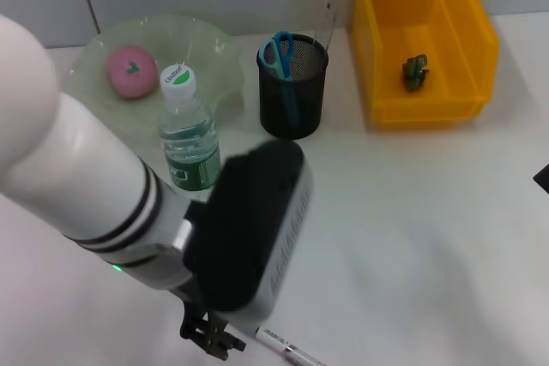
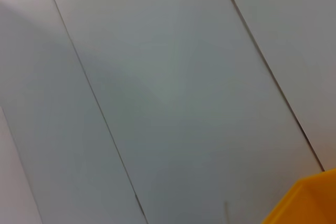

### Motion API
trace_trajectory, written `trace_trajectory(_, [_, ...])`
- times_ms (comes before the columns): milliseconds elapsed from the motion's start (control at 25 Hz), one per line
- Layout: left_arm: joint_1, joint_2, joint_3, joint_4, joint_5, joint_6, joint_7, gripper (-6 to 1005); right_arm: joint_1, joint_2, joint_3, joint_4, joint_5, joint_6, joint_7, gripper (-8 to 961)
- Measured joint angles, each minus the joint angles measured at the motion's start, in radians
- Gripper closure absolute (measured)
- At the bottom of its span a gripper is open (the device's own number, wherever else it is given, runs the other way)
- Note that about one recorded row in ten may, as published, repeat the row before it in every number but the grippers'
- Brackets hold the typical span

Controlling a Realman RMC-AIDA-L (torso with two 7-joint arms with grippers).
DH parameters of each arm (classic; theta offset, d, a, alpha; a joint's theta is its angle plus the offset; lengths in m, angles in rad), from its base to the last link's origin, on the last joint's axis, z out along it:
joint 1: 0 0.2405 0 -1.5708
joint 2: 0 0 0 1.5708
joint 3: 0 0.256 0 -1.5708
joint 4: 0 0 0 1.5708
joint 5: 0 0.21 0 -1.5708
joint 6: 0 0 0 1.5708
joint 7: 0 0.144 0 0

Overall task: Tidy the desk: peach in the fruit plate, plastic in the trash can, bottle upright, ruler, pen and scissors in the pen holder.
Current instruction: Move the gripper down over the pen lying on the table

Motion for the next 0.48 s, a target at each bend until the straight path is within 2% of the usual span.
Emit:
trace_trajectory(40, [0.000,0.000,0.000,0.000,0.000,0.000,0.000,280,-0.002,0.001,0.000,0.004,0.000,-0.003,0.003,138])
trace_trajectory(80, [-0.010,0.000,0.036,-0.002,0.019,-0.007,0.035,281,-0.004,0.001,0.001,0.007,0.001,-0.006,0.004,138])
trace_trajectory(240, [-0.015,0.000,0.050,-0.006,0.031,-0.010,0.053,282,-0.019,0.002,0.005,0.035,0.001,-0.023,0.004,138])
trace_trajectory(320, [-0.035,-0.001,0.103,-0.034,0.066,-0.024,0.123,283,-0.027,0.003,0.007,0.043,0.001,-0.034,0.001,138])
trace_trajectory(480, [-0.041,-0.001,0.120,-0.036,0.069,-0.028,0.134,284,-0.040,0.004,0.010,0.055,0.001,-0.043,-0.001,138])
